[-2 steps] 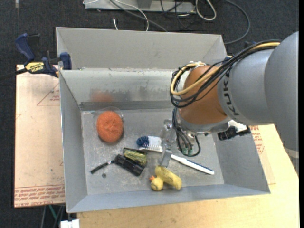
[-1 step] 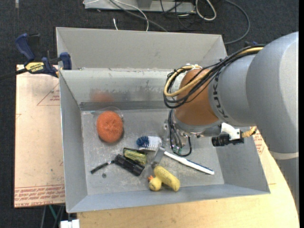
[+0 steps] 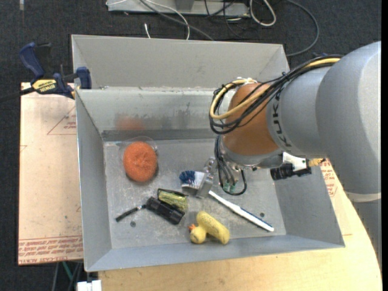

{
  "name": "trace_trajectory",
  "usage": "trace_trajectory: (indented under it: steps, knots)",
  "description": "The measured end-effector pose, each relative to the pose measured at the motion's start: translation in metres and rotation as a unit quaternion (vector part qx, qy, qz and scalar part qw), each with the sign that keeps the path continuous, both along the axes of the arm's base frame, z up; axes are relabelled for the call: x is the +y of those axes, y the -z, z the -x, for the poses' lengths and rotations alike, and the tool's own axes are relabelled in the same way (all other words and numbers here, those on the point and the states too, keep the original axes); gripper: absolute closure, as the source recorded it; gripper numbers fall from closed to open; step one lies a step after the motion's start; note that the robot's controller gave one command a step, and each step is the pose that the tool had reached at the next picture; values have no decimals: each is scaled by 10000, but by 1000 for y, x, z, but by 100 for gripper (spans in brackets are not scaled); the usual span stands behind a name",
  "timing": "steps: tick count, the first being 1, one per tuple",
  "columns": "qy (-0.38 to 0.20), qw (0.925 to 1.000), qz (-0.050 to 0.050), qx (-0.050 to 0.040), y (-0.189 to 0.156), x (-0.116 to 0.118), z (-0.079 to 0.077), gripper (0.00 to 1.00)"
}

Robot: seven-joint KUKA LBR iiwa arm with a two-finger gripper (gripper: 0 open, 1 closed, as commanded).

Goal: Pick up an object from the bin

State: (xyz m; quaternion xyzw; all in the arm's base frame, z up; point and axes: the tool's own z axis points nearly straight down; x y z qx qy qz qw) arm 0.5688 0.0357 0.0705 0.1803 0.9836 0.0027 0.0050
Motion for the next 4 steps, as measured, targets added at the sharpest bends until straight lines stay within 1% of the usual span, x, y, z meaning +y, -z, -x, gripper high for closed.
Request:
trace_trajectory:
  steps: [1,2,3,4]
  knots:
    - [1,10000,-1,0,0,0,0,100]
    - [0,10000,0,64,-22,0,4,100]
    - [-8,10000,-2,40,-78,0,2,100]
    - [-12,10000,-5,-4,-113,0,0,100]
